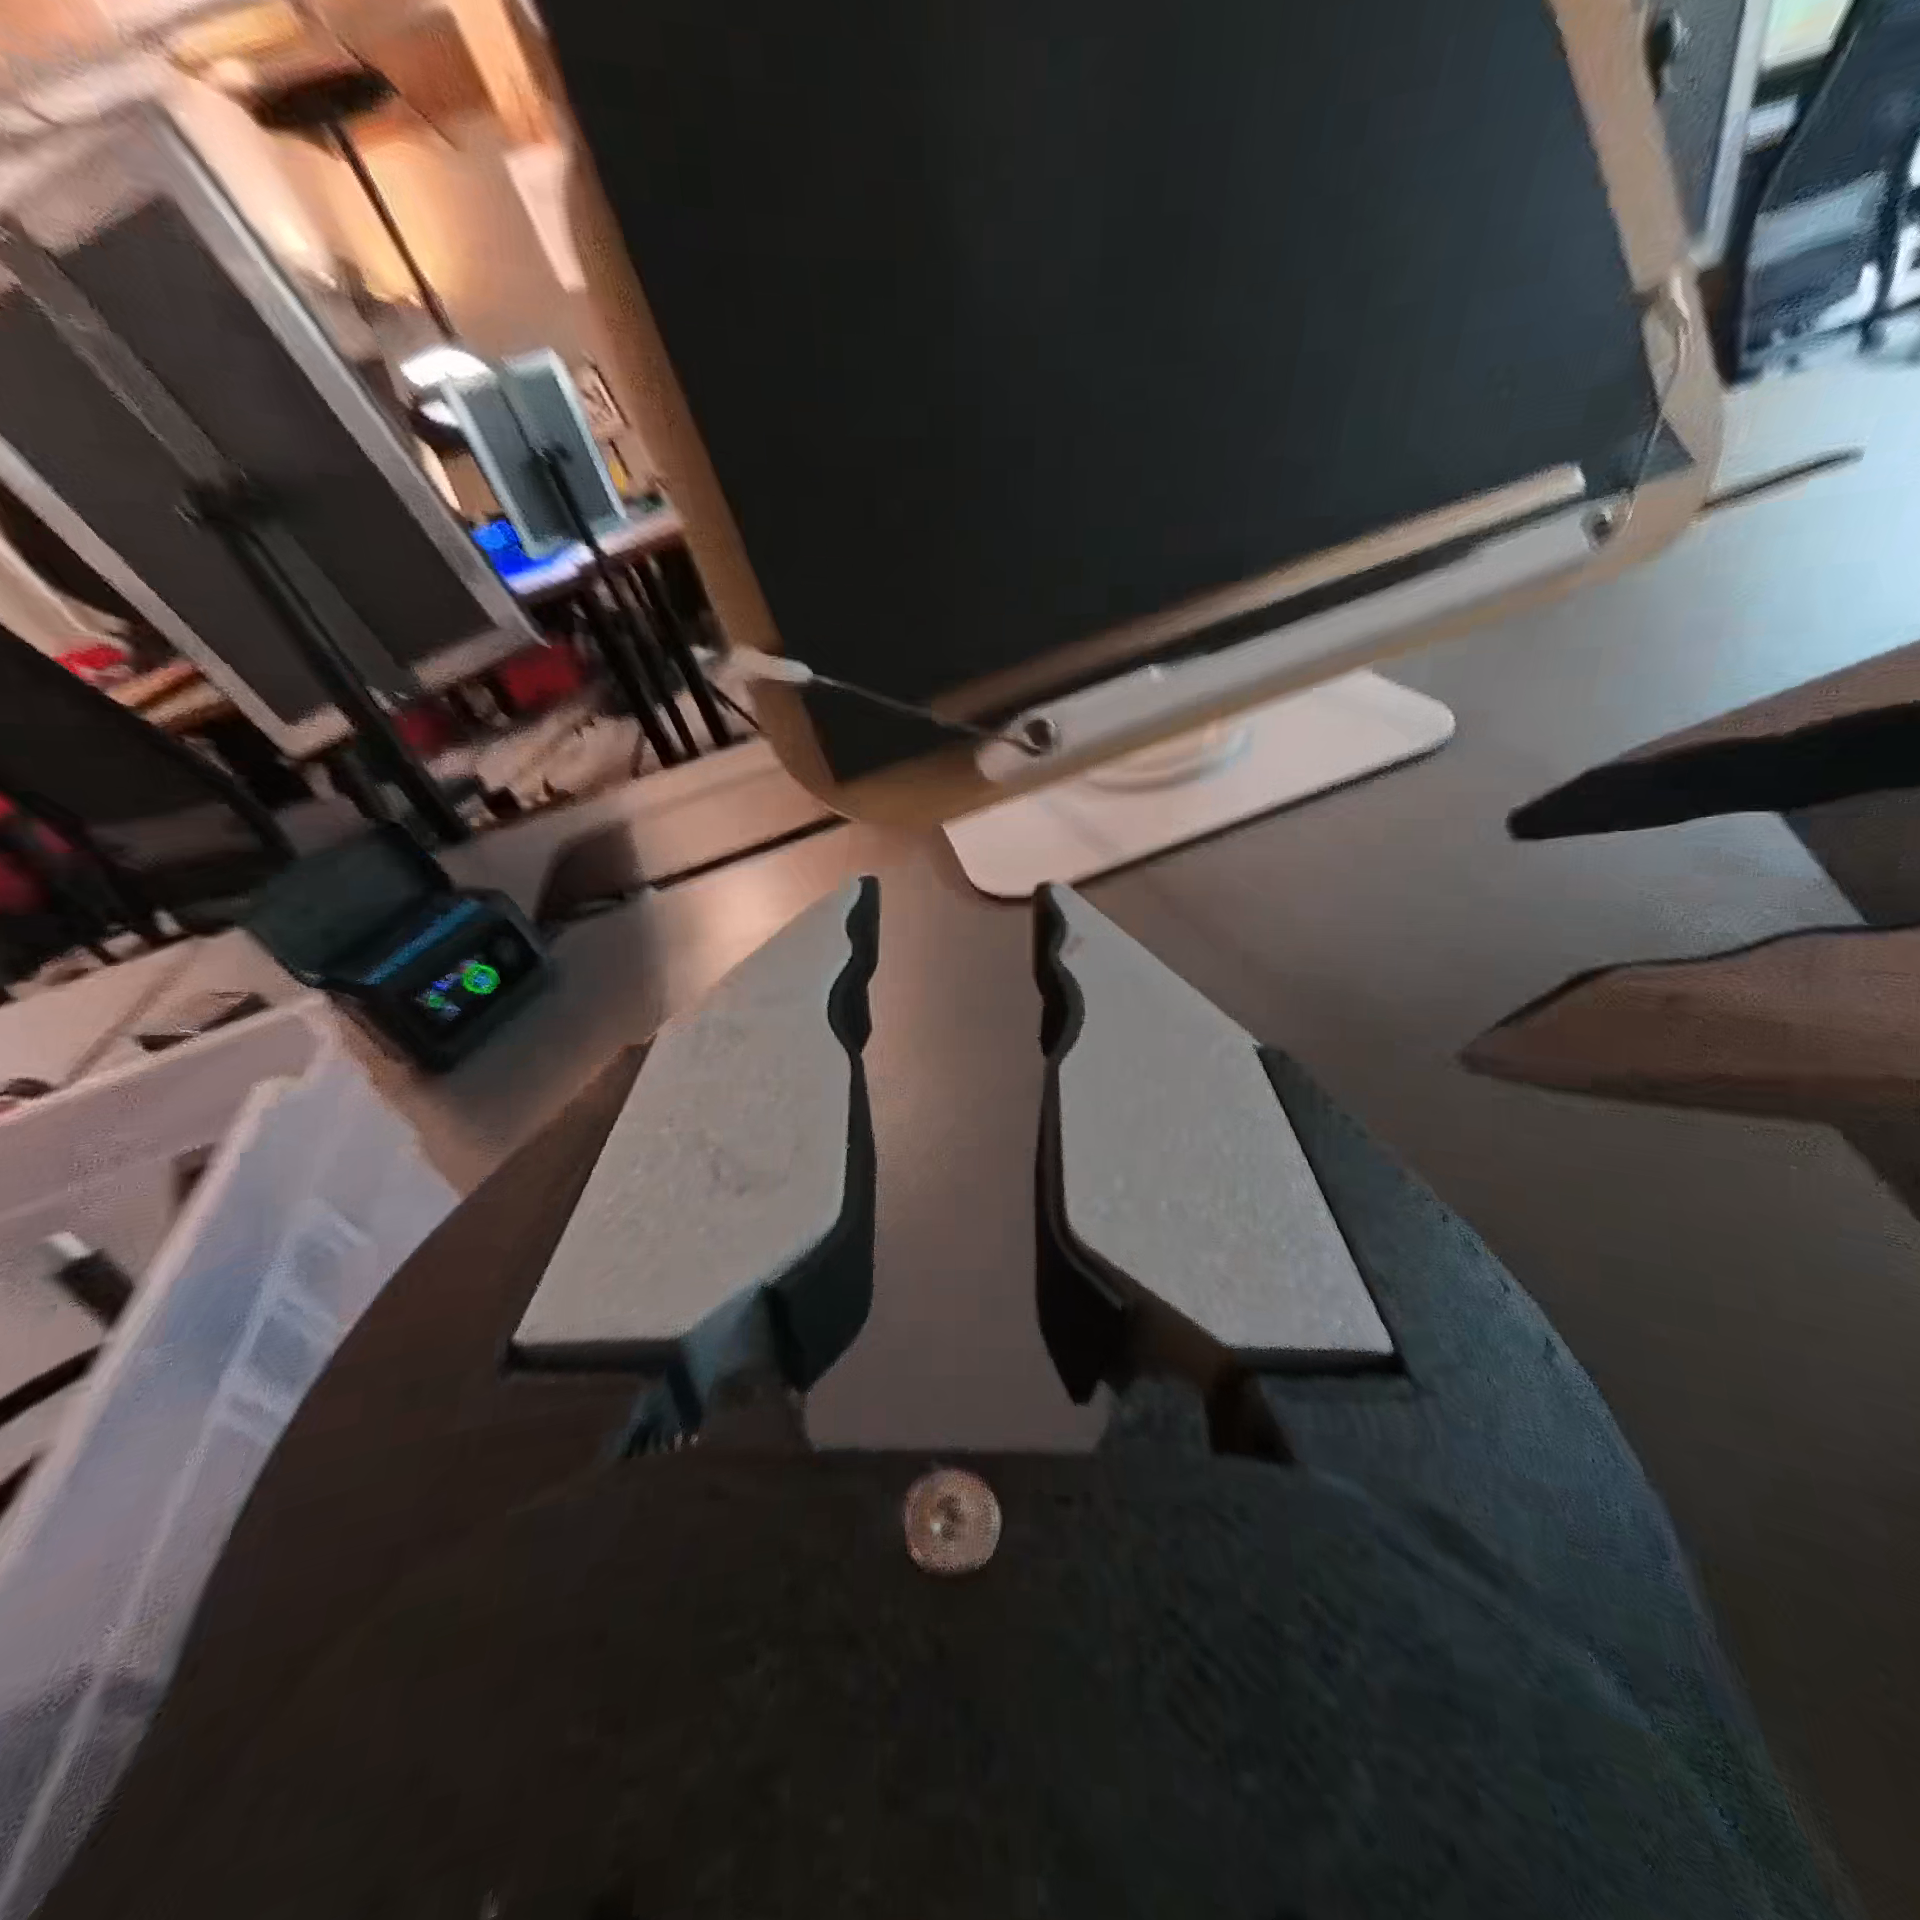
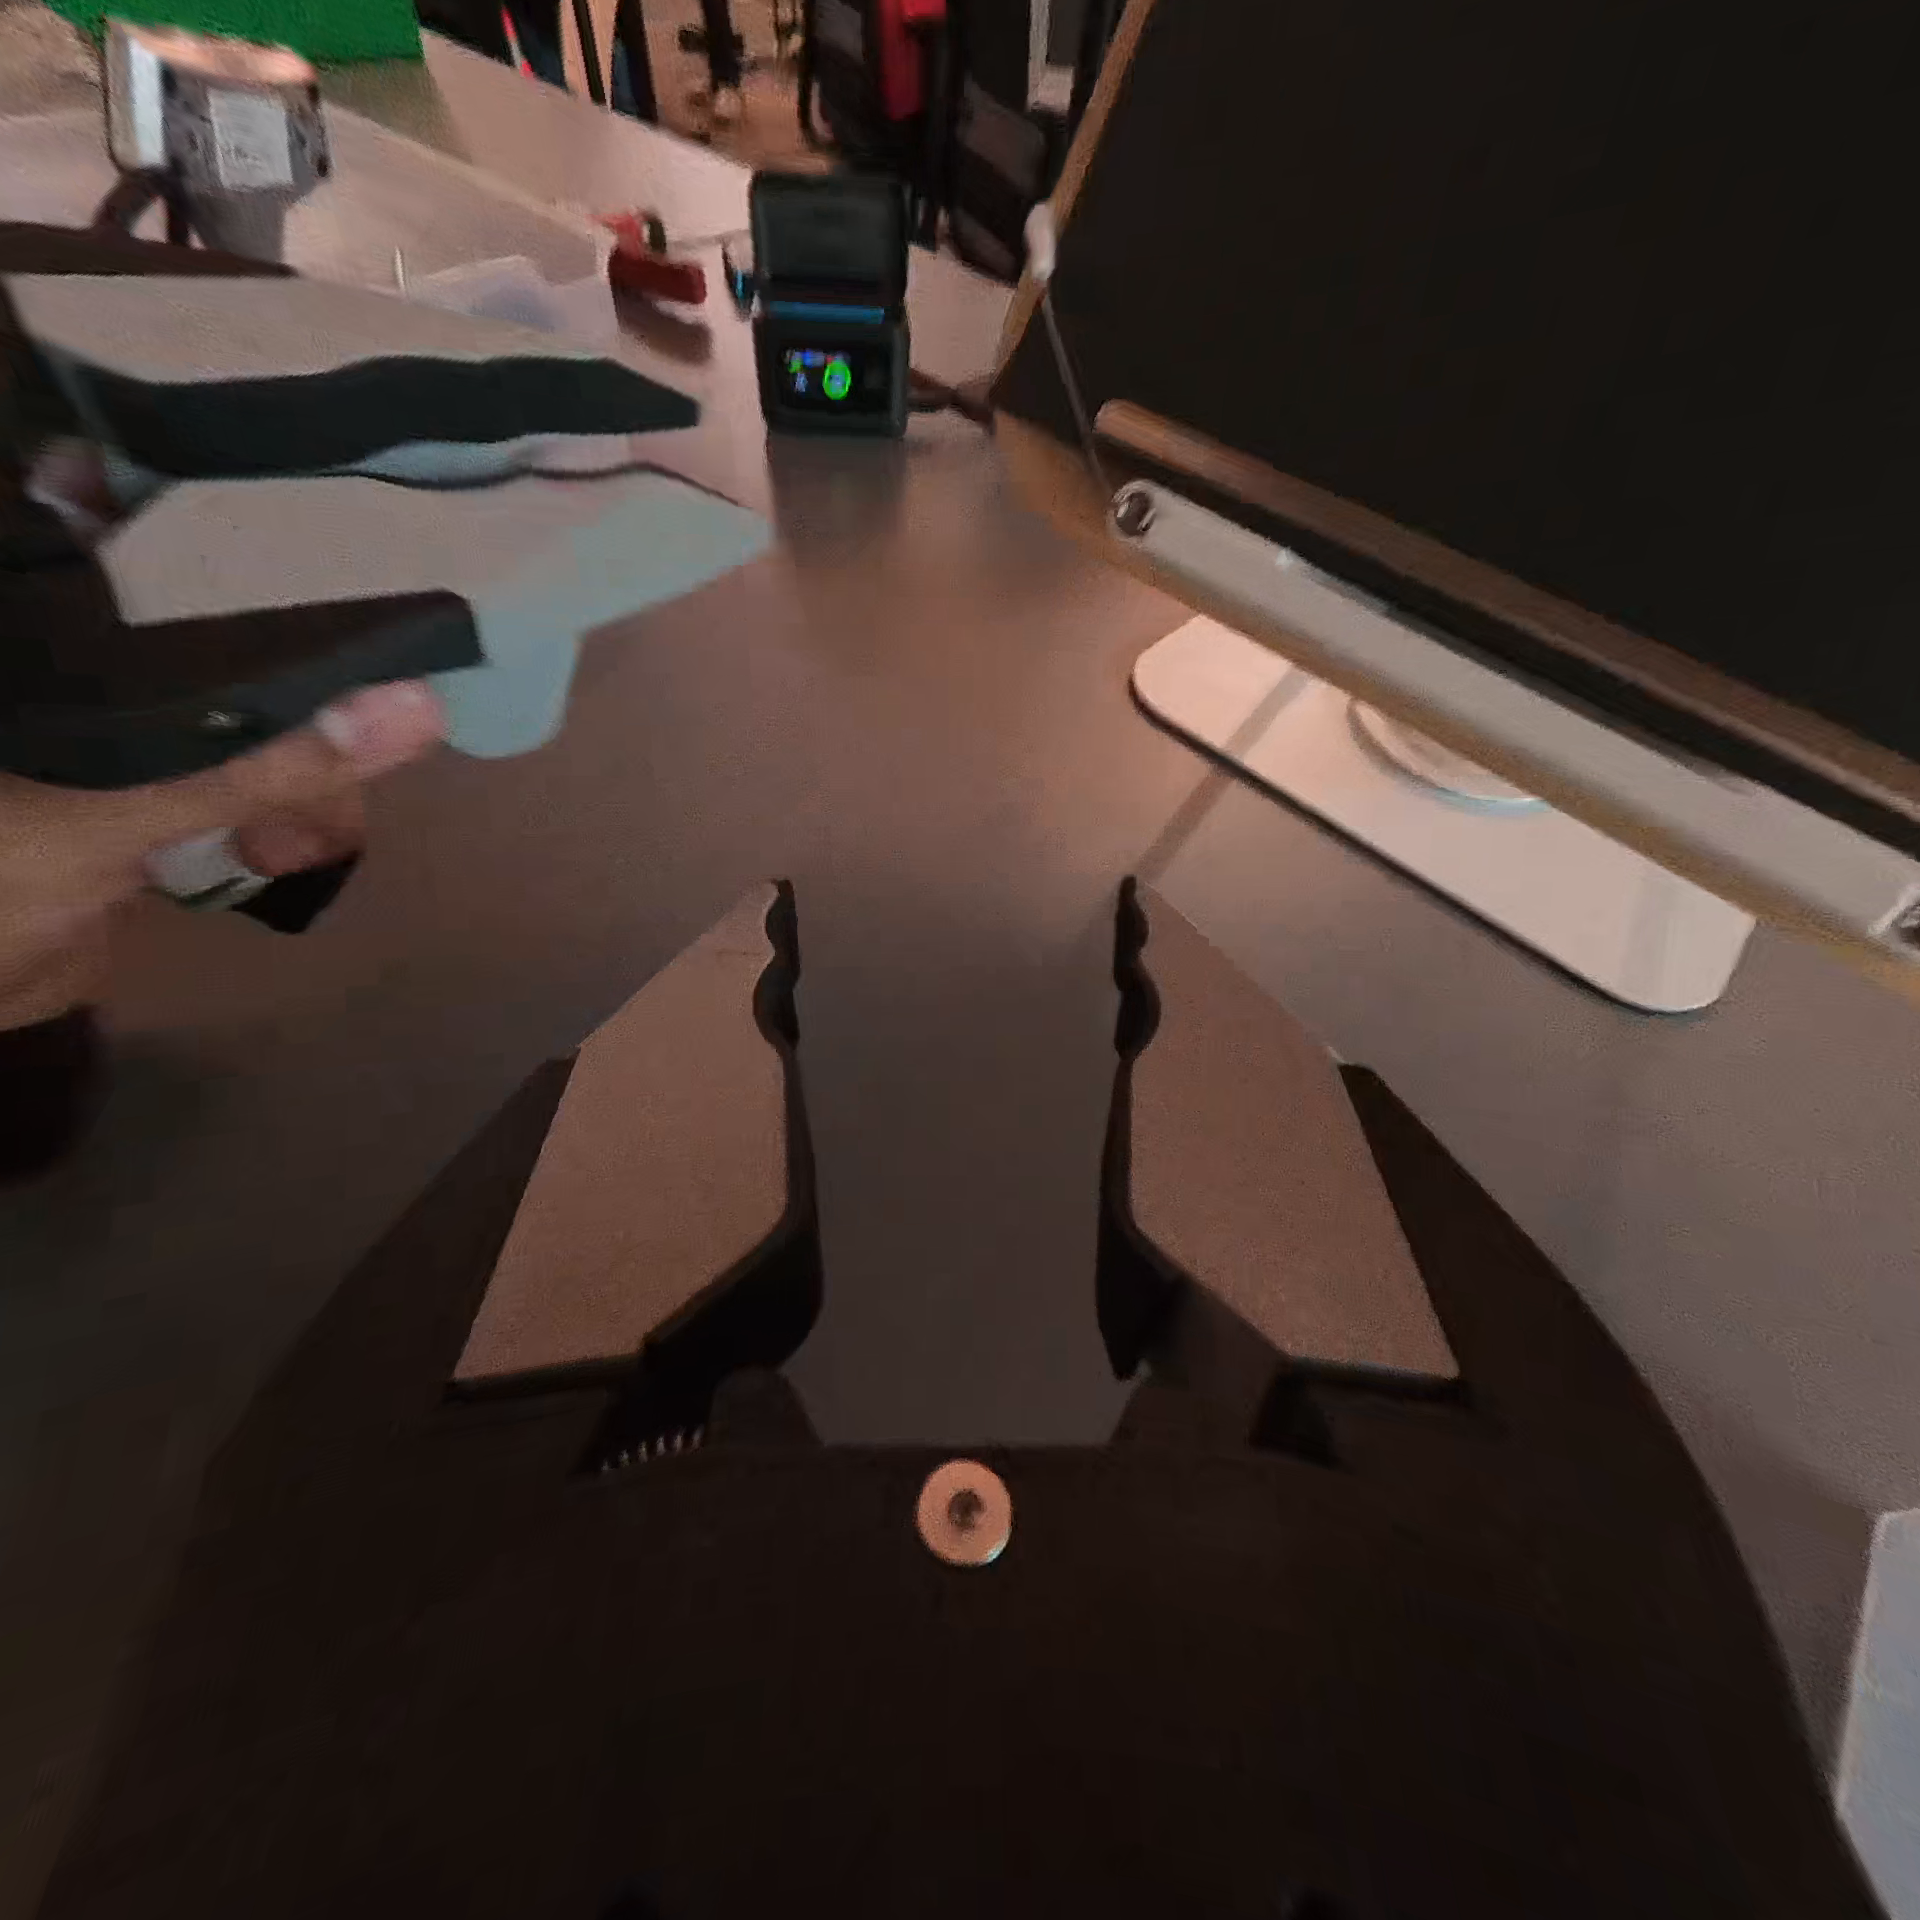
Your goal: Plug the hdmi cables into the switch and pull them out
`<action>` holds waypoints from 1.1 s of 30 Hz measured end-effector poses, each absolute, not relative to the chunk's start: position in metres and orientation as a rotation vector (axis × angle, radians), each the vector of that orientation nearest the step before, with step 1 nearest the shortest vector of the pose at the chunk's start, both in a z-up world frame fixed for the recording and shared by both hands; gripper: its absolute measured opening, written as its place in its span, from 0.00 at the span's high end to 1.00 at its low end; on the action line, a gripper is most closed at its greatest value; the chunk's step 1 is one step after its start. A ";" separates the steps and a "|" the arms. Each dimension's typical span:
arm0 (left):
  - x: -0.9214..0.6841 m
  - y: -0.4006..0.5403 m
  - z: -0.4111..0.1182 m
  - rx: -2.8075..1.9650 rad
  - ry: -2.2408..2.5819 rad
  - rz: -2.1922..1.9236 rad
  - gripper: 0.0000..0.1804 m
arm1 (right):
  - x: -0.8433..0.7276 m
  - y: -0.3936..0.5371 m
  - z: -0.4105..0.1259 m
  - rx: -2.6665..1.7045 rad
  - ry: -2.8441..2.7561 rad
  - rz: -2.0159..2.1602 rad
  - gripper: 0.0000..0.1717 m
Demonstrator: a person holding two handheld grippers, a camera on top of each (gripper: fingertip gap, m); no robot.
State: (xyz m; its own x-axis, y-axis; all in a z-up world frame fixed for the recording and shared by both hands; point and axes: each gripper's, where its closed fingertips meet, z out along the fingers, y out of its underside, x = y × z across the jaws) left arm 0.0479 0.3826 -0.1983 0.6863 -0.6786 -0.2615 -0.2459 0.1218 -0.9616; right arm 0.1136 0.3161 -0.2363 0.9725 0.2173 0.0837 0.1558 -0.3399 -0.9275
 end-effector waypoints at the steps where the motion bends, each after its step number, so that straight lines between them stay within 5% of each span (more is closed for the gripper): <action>1: 0.043 0.383 -0.194 -1.448 0.801 -0.371 0.86 | 0.116 0.315 -0.232 -1.891 -0.260 0.066 0.68; 33: 0.052 0.366 -0.225 -1.485 0.889 -0.463 0.85 | 0.116 0.300 -0.260 -1.992 -0.206 0.195 0.59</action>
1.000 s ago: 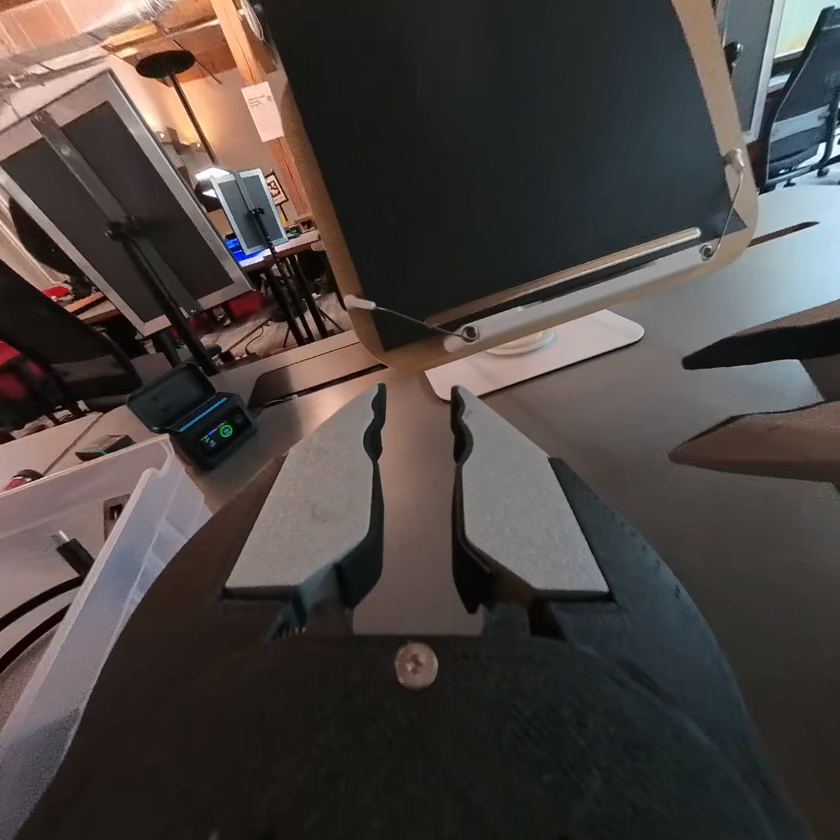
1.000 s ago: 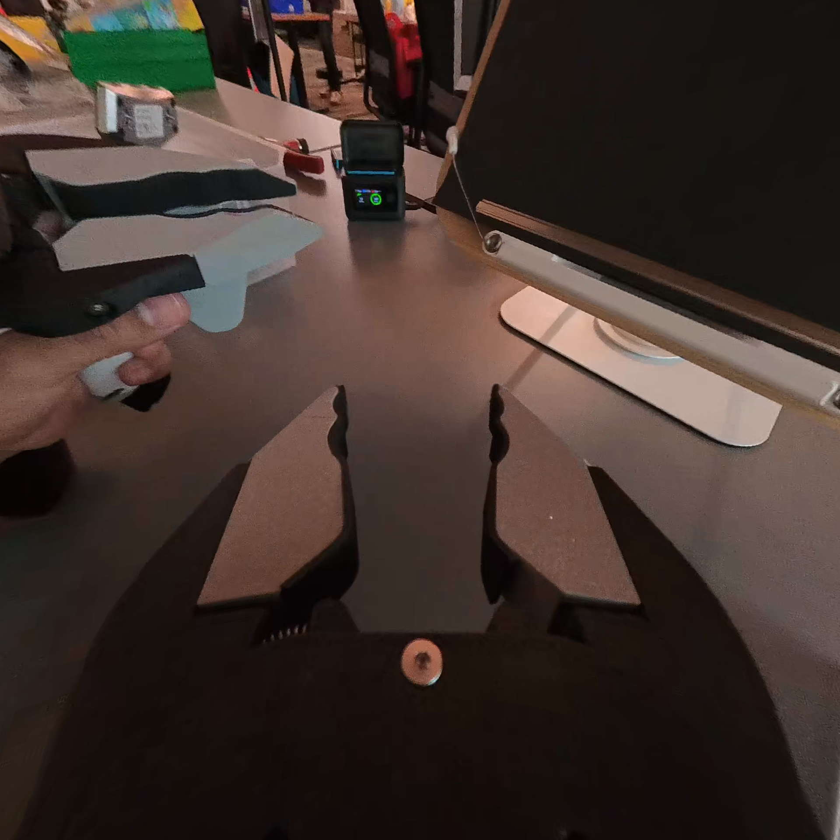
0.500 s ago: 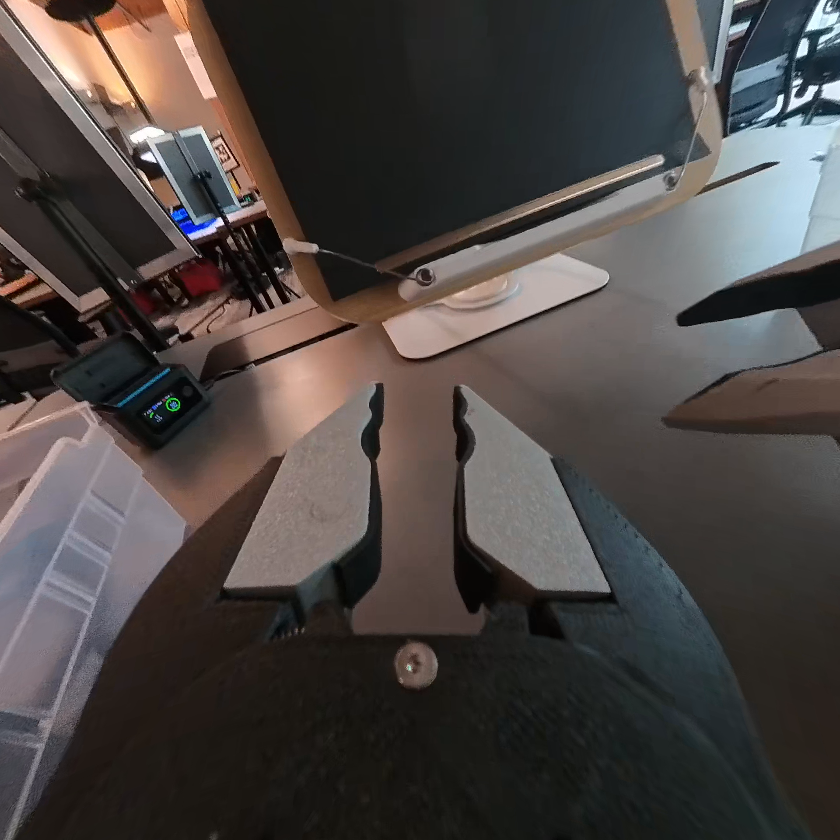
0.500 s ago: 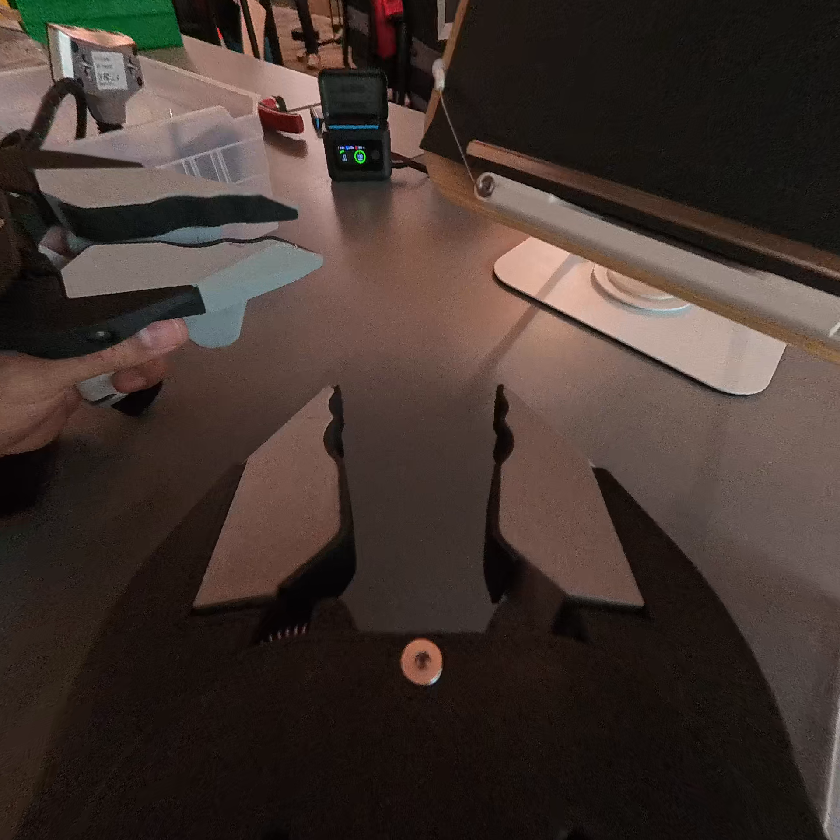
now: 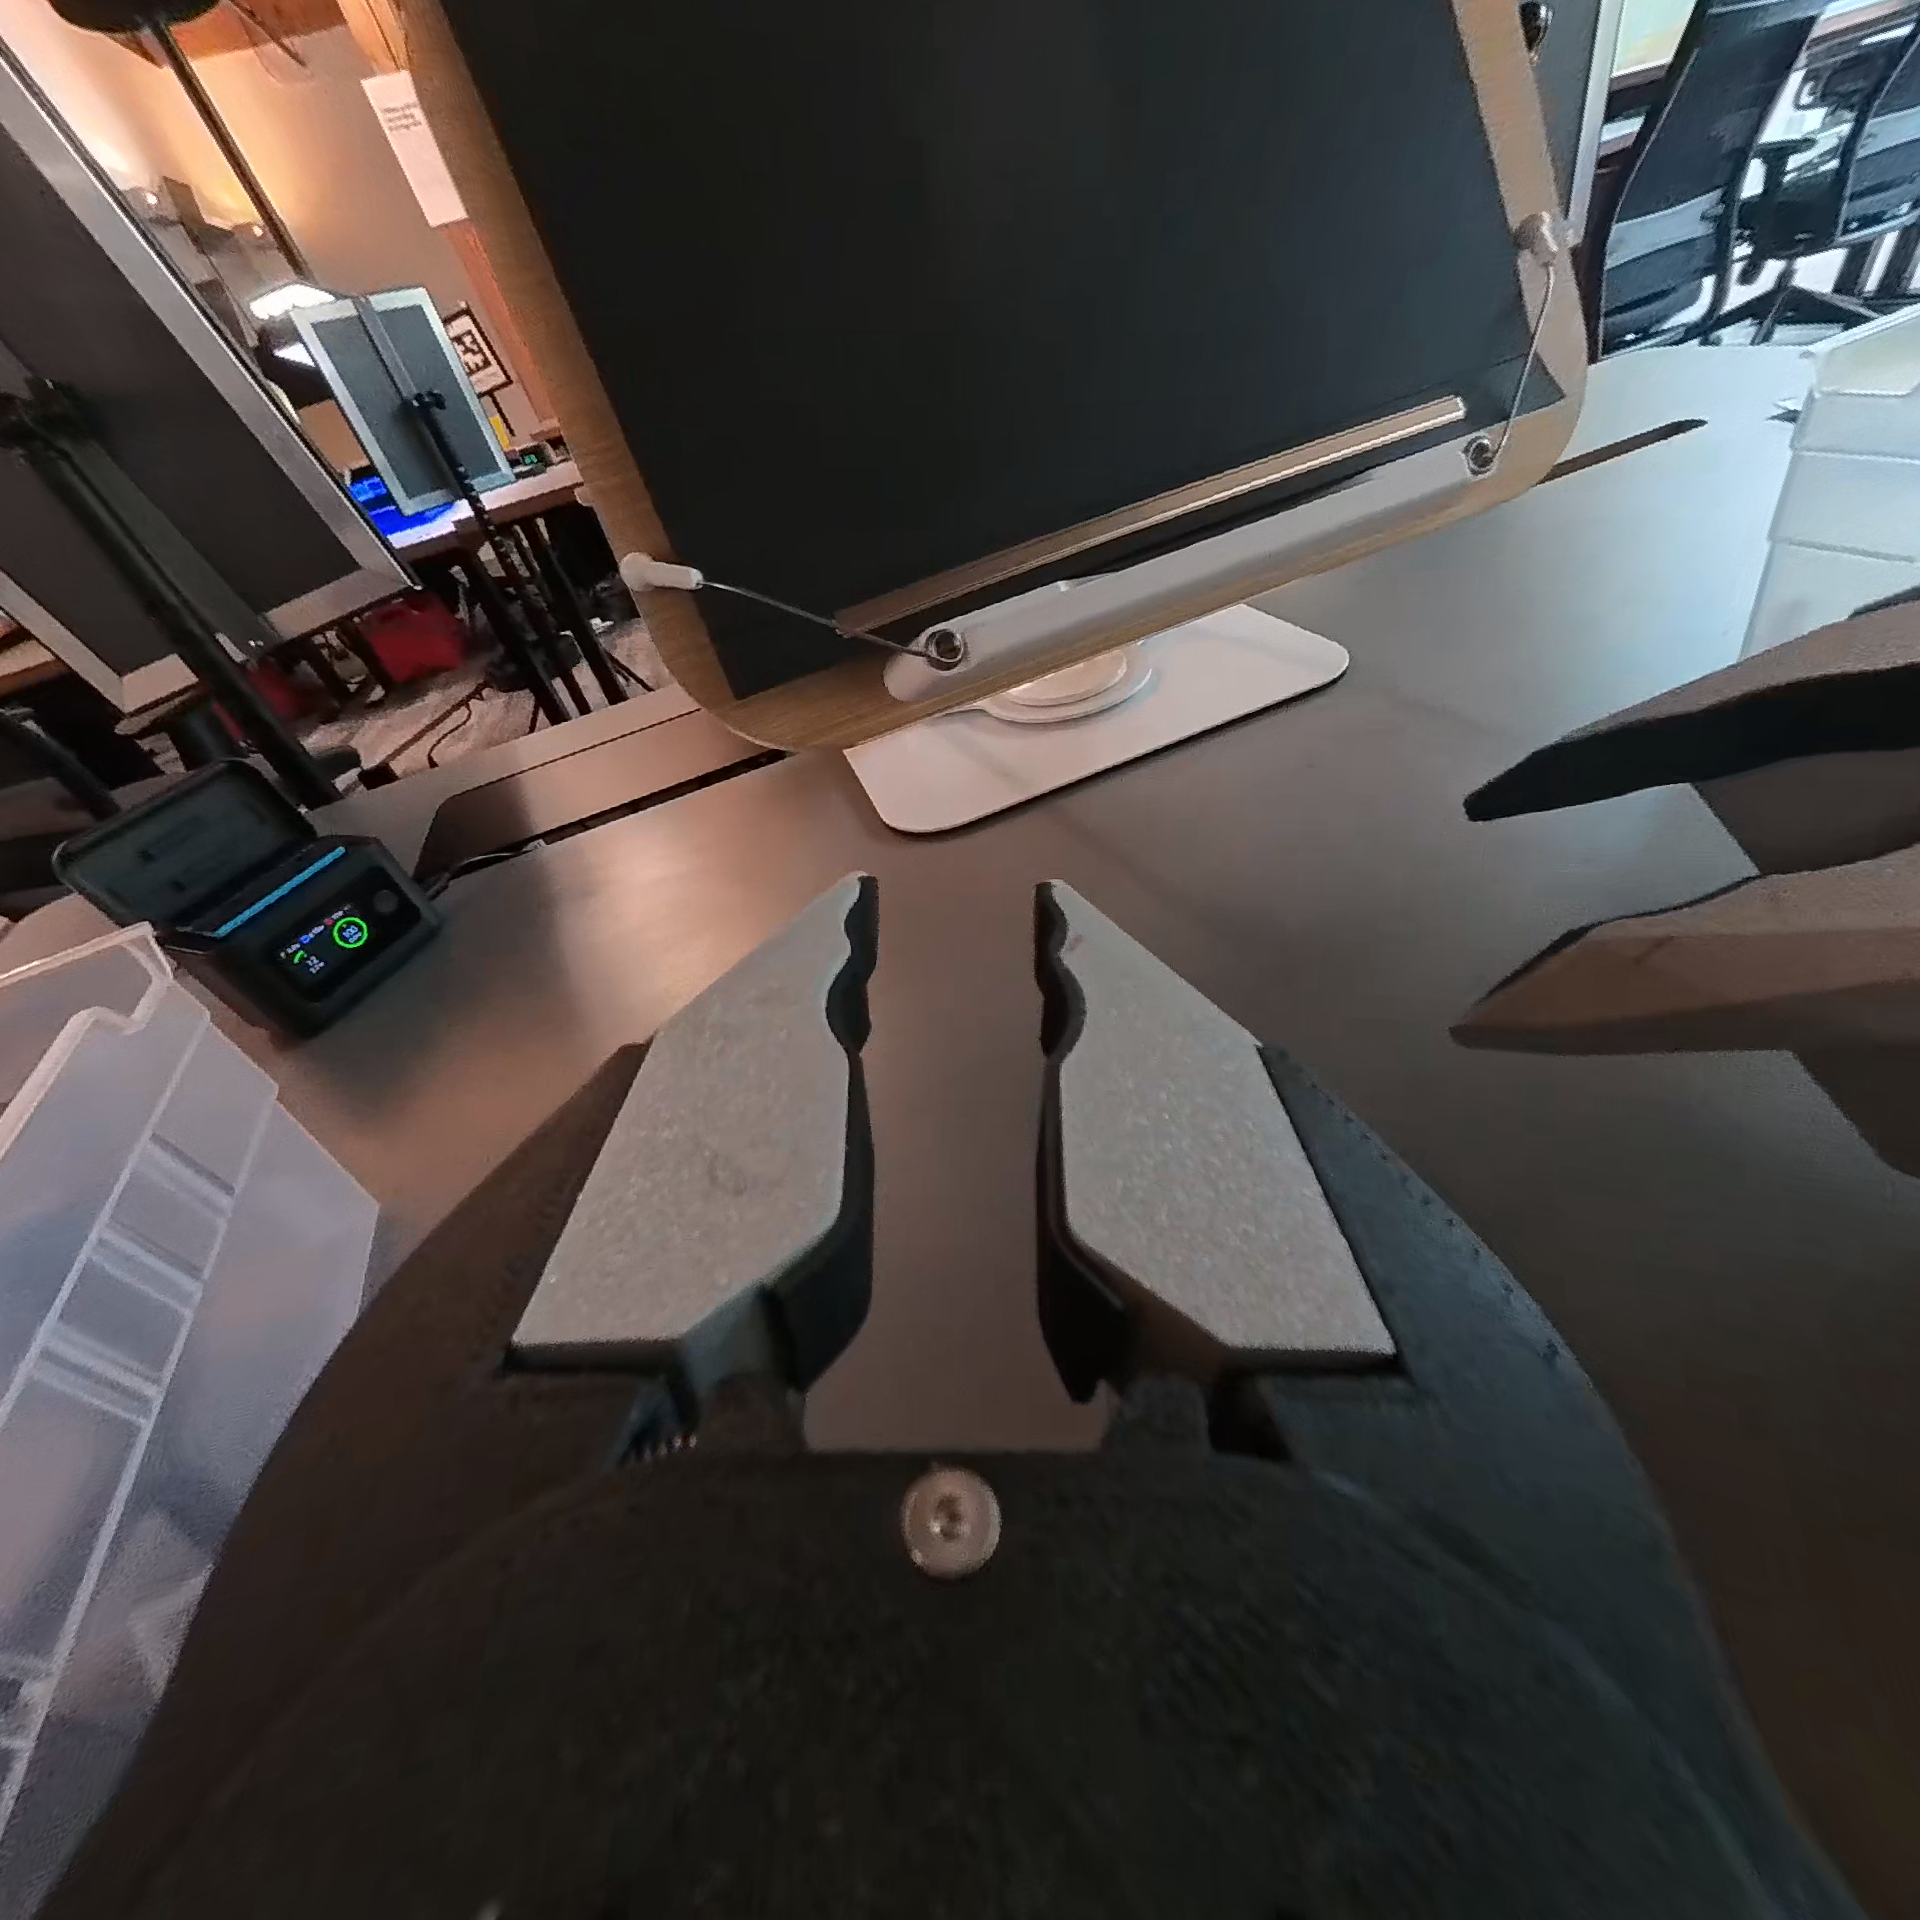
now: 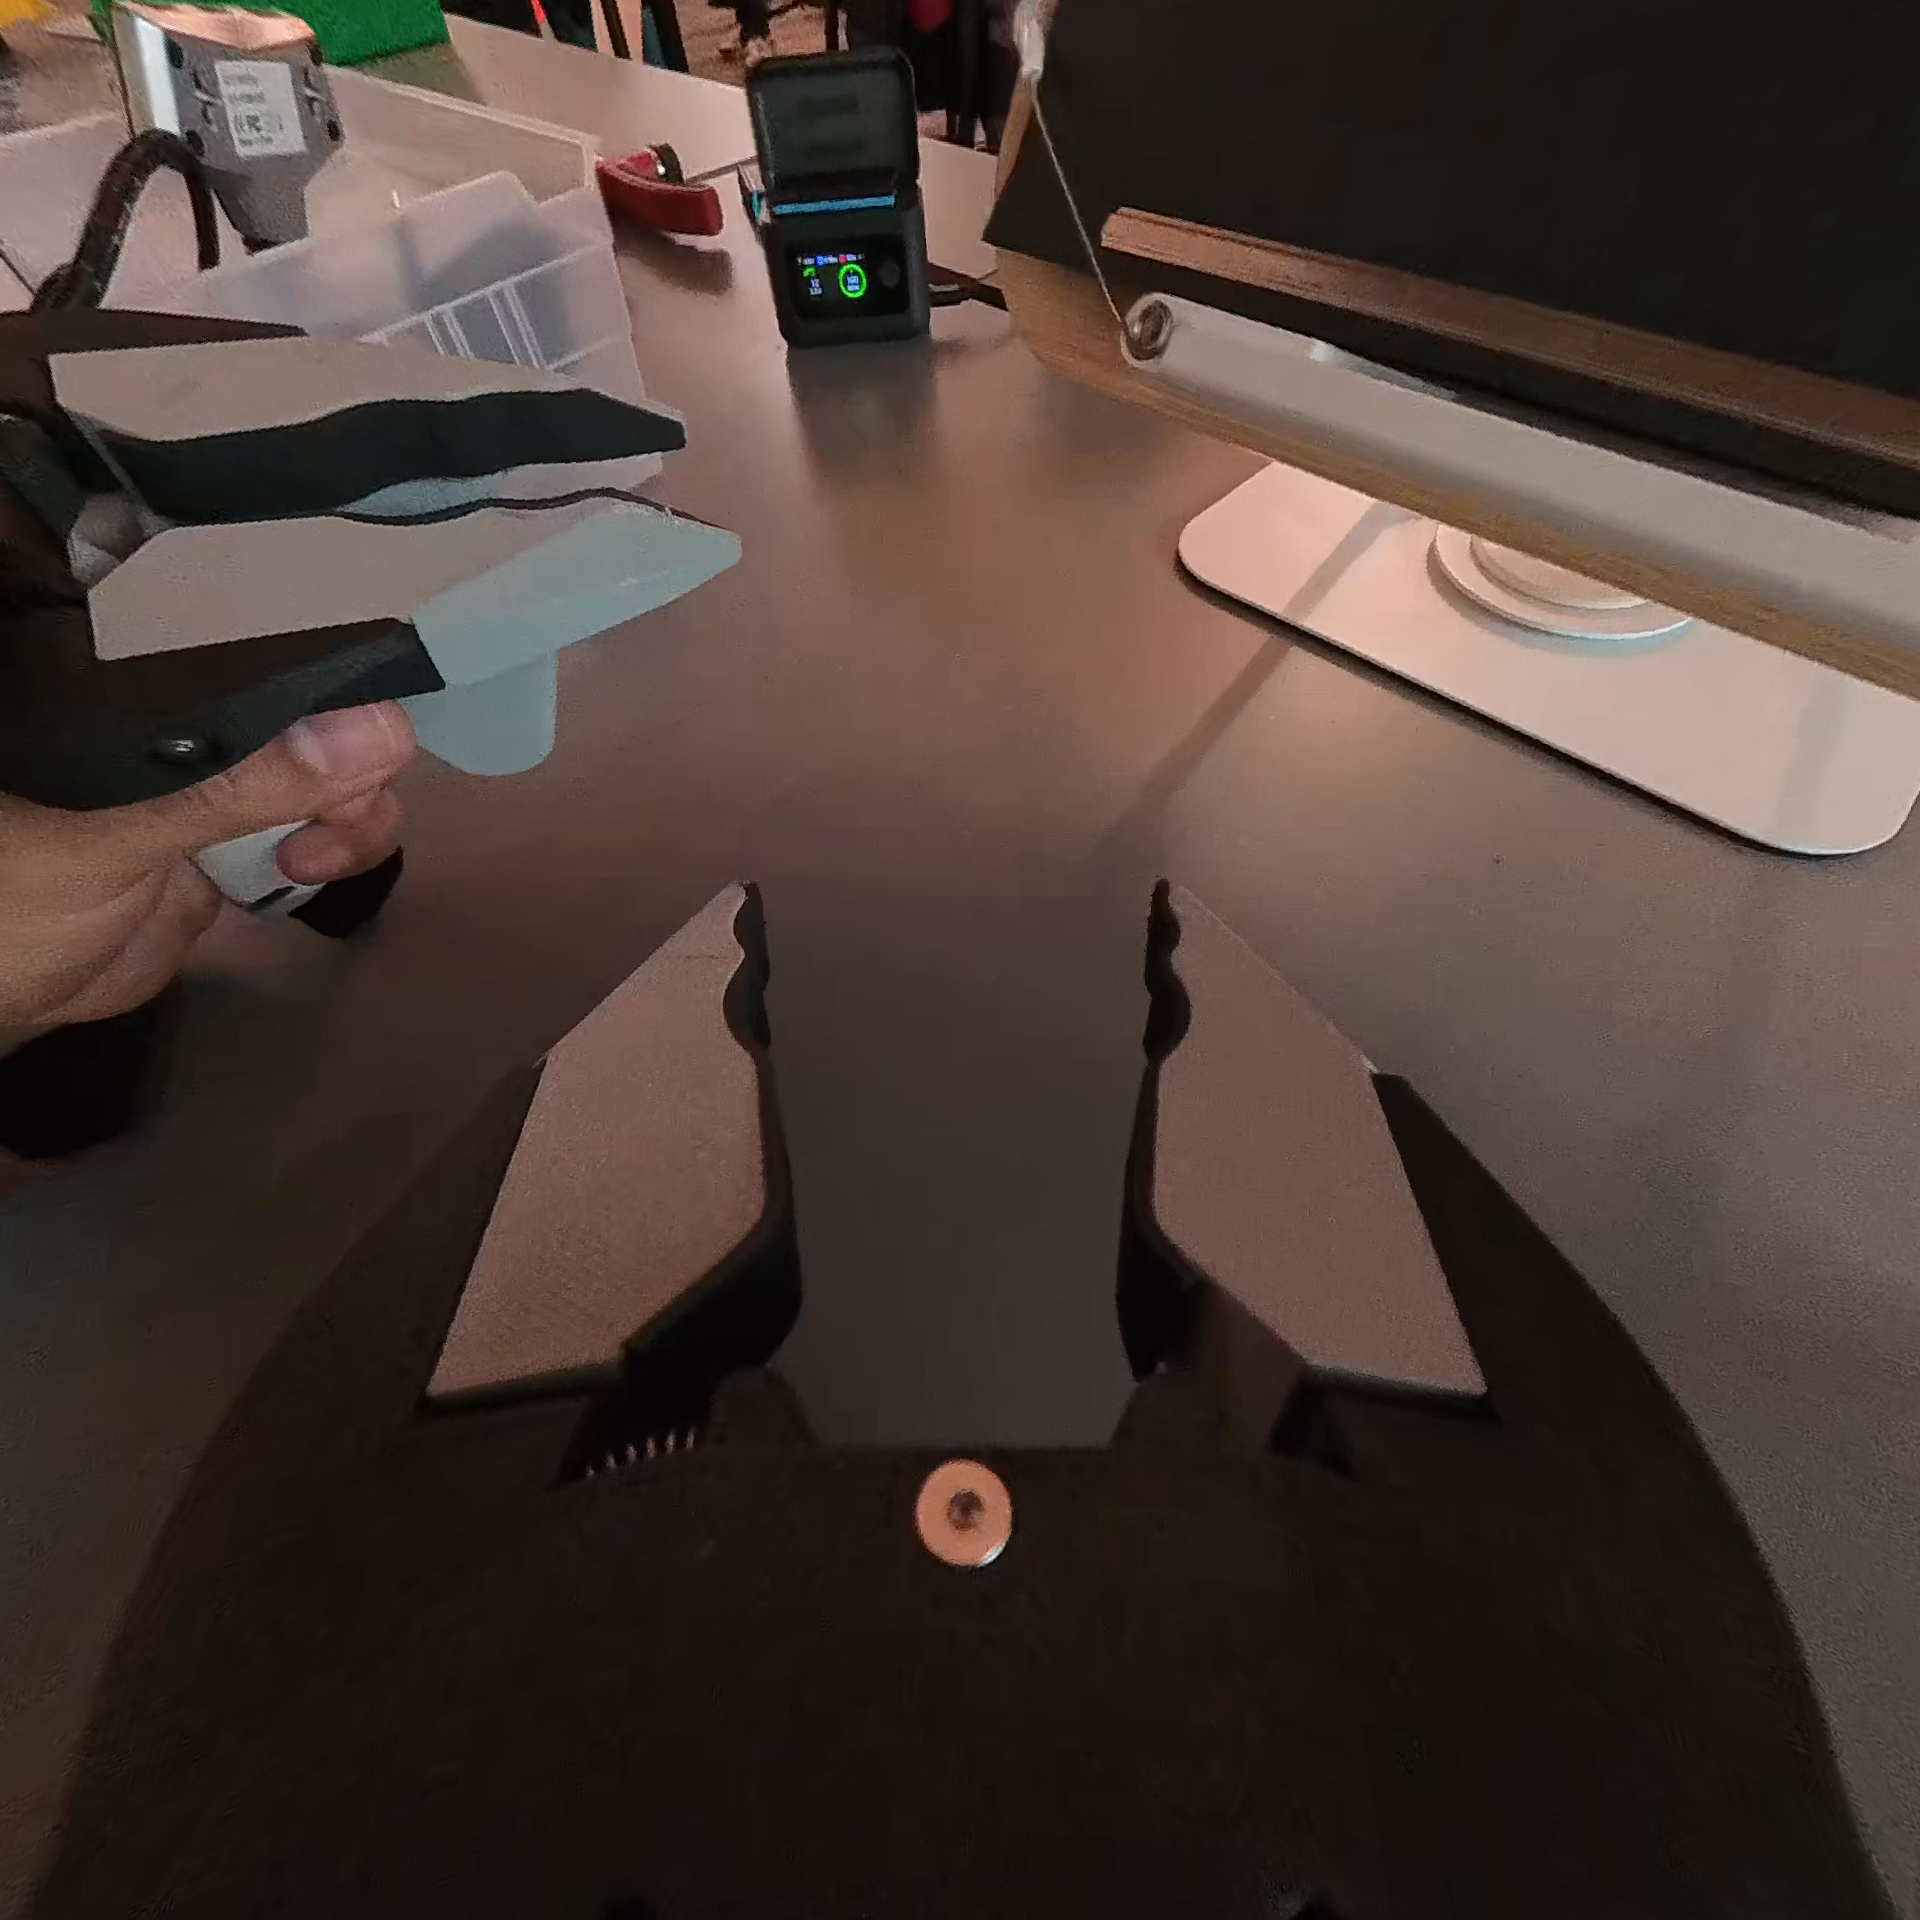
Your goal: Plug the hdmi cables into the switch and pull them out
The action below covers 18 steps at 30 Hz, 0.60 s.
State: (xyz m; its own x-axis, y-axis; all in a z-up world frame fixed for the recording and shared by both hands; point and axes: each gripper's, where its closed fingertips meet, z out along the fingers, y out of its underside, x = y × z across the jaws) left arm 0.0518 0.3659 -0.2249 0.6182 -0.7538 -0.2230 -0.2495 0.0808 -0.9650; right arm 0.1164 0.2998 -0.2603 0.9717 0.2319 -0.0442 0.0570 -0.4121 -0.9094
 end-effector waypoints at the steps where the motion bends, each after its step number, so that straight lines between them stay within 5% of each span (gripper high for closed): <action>1: 0.052 0.365 -0.225 -1.482 0.892 -0.461 0.85 | 0.116 0.299 -0.260 -1.990 -0.210 0.191 0.59; 18: 0.053 0.363 -0.224 -1.492 0.892 -0.497 0.85 | 0.114 0.299 -0.260 -1.982 -0.214 0.231 0.59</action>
